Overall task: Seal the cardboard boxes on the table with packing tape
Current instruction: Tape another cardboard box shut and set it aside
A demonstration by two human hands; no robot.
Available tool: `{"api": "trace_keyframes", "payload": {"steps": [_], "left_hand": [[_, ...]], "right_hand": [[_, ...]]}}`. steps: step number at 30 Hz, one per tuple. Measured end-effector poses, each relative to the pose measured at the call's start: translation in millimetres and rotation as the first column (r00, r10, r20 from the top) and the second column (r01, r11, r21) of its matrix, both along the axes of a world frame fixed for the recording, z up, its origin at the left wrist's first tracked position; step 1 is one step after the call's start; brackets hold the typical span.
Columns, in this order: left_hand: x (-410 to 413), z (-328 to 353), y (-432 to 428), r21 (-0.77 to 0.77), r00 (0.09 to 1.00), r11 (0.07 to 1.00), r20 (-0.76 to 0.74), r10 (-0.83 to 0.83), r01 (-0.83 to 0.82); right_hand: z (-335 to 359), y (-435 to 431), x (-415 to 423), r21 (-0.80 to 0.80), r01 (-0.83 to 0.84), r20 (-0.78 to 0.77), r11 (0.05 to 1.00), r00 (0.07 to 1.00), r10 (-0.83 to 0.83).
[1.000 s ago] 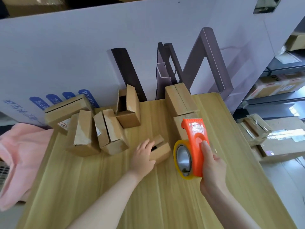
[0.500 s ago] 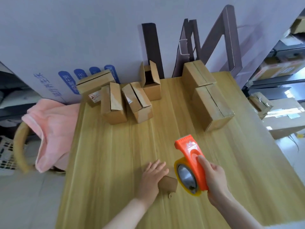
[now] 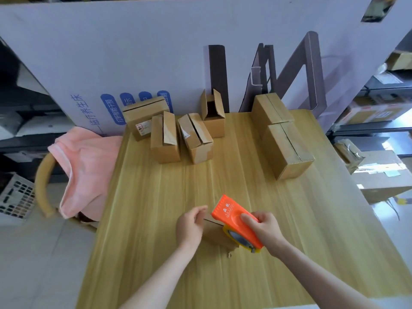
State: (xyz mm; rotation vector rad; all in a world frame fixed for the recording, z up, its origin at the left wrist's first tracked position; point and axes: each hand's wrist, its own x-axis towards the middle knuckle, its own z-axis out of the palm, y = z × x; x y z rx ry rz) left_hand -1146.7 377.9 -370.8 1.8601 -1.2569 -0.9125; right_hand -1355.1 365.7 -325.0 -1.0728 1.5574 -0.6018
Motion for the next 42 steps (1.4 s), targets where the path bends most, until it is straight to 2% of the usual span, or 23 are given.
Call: {"api": "trace_keyframes", "payload": {"steps": [1,3,4,6,15,20,29,33,38,42], "left_hand": [[0.5,7.8,-4.4,0.129,0.979,0.988,-0.177,0.102,-0.079],[1.2,22.3,-15.6,0.434,0.85,0.9,-0.464,0.25,-0.028],[3.0,29.1,-20.8,0.51,0.786,0.859,-0.55,0.283,0.048],[6.0,38.6,-29.5,0.539,0.731,0.831,-0.622,0.281,0.14],[7.9,57.4,-38.9,0.492,0.831,0.856,-0.535,0.154,0.158],[6.5,58.8,-38.4,0.503,0.813,0.847,-0.558,0.168,0.17],[4.2,57.0,-43.3,0.552,0.801,0.828,-0.538,0.262,0.099],[4.4,58.8,-44.5,0.55,0.87,0.829,-0.454,0.191,0.105],[-2.2,52.9,-49.8,0.485,0.95,0.872,-0.235,0.207,-0.07],[-0.4,48.9,-53.0,0.448,0.951,0.88,-0.171,0.258,-0.158]], "right_hand": [[-1.1,1.0,-0.6,-0.003,-0.005,-0.002,1.0,1.0,0.005],[-4.1,2.2,-2.0,0.003,-0.005,0.009,1.0,1.0,0.005],[-5.1,2.1,-2.7,0.004,-0.007,0.011,1.0,1.0,0.007],[-6.7,1.4,-4.0,0.005,-0.018,0.01,1.0,1.0,0.018],[-12.6,0.6,-5.9,-0.034,-0.064,-0.007,0.997,0.998,0.064],[-14.7,-1.1,-6.9,-0.034,-0.074,0.003,0.997,0.997,0.074],[-15.5,-2.2,-8.3,-0.022,-0.089,0.022,0.996,0.996,0.09],[-12.4,-2.1,-6.1,-0.017,-0.091,0.016,0.996,0.996,0.091],[-2.8,-1.8,2.1,0.003,-0.099,0.017,0.995,0.995,0.099],[6.3,-8.9,13.7,-0.029,-0.135,-0.075,0.99,0.988,0.133]]}}
